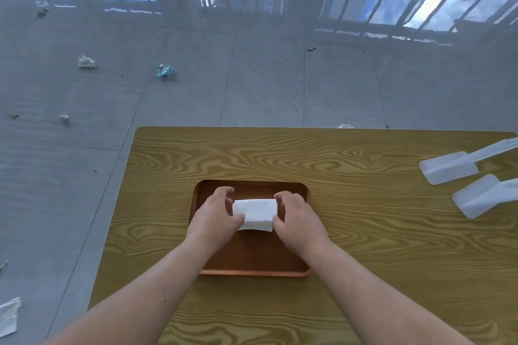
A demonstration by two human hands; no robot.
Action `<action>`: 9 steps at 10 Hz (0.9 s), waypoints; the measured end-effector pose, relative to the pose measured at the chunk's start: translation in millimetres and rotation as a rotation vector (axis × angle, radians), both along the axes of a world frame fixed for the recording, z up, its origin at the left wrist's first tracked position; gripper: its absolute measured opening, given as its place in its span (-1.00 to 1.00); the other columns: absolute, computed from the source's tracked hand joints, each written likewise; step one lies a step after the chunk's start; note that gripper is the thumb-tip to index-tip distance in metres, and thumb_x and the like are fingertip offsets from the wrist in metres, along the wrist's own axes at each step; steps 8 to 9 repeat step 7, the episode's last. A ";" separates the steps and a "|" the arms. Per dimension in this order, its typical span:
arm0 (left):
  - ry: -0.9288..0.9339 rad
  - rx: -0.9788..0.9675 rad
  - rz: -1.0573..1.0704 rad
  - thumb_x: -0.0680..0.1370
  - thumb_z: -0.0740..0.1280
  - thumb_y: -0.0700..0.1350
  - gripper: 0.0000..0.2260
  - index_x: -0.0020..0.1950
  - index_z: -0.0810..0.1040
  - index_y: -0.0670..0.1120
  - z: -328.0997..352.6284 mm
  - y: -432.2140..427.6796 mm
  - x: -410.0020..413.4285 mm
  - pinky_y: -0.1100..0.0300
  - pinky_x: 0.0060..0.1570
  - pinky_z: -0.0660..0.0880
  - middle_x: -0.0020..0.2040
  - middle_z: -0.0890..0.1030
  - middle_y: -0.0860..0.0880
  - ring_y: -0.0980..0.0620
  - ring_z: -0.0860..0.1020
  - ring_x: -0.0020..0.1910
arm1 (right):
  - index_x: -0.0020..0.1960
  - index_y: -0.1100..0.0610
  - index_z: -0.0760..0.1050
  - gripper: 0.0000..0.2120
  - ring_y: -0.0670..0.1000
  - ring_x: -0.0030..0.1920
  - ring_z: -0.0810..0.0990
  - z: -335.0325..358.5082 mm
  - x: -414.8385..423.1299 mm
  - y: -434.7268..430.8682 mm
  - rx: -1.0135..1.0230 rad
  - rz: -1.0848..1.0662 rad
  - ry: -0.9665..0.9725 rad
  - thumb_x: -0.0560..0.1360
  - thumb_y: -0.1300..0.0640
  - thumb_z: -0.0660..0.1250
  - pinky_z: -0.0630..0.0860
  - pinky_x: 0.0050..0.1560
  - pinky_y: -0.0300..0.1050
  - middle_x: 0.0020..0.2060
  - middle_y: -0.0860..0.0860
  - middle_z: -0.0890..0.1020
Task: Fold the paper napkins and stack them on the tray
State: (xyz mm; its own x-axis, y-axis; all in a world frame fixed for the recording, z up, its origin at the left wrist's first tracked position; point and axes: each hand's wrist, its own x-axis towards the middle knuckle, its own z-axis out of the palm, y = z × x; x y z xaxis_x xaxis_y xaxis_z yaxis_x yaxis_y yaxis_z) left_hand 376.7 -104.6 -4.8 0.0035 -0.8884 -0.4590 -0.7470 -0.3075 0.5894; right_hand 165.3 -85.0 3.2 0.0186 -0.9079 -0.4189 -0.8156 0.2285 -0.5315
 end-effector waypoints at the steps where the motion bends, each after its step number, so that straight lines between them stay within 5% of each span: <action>1: -0.149 -0.129 -0.261 0.53 0.39 0.11 -0.36 0.59 0.30 0.10 2.9 5.8 -3.2 0.06 0.46 0.35 0.59 0.34 0.08 0.00 0.36 0.53 | 0.61 0.05 0.27 -0.42 0.09 0.54 0.31 -0.5 1.3 4.3 -0.138 0.267 0.148 0.60 0.04 0.22 0.22 0.57 -0.01 0.56 0.05 0.38; 2: -0.289 -0.142 -0.605 0.60 0.22 0.13 -0.38 0.66 0.22 0.08 1.2 10.4 -7.5 0.06 0.61 0.00 0.72 0.10 0.04 0.03 0.07 0.68 | 0.69 0.08 0.08 -0.38 0.08 0.68 0.02 -5.3 5.4 7.3 -0.051 0.460 0.179 0.66 0.05 0.11 -0.05 0.66 0.03 0.69 0.06 0.10; 3: -0.349 -0.068 -0.731 0.62 0.13 0.14 -0.38 0.69 0.15 0.05 -6.6 16.8 -9.3 0.04 0.62 -0.11 0.73 0.05 0.01 0.07 -0.02 0.69 | 0.70 0.10 0.01 -0.37 0.09 0.69 -0.07 -12.1 6.9 12.4 0.066 0.526 0.209 0.68 0.01 0.09 -0.09 0.65 0.08 0.71 0.08 0.01; 5: -0.414 0.036 -0.827 0.65 0.07 0.18 -0.35 0.71 0.00 0.04 -19.5 25.3 -3.2 -0.04 0.63 -0.11 0.73 -0.09 0.01 0.06 -0.13 0.69 | 0.69 0.11 -0.01 -0.36 0.12 0.69 -0.07 -17.6 6.5 19.1 0.128 0.578 0.292 0.70 -0.03 0.10 -0.06 0.65 0.17 0.71 0.11 -0.05; 9: -0.335 0.001 -0.718 0.66 0.02 0.25 -0.41 0.69 0.10 0.14 -13.4 18.8 -7.8 -0.05 0.62 -0.06 0.73 0.04 0.04 0.06 -0.02 0.69 | 0.66 0.04 0.15 -0.41 0.13 0.69 -0.05 3.3 12.5 14.7 0.091 0.470 0.198 0.70 -0.15 0.06 -0.07 0.64 0.17 0.69 0.10 0.09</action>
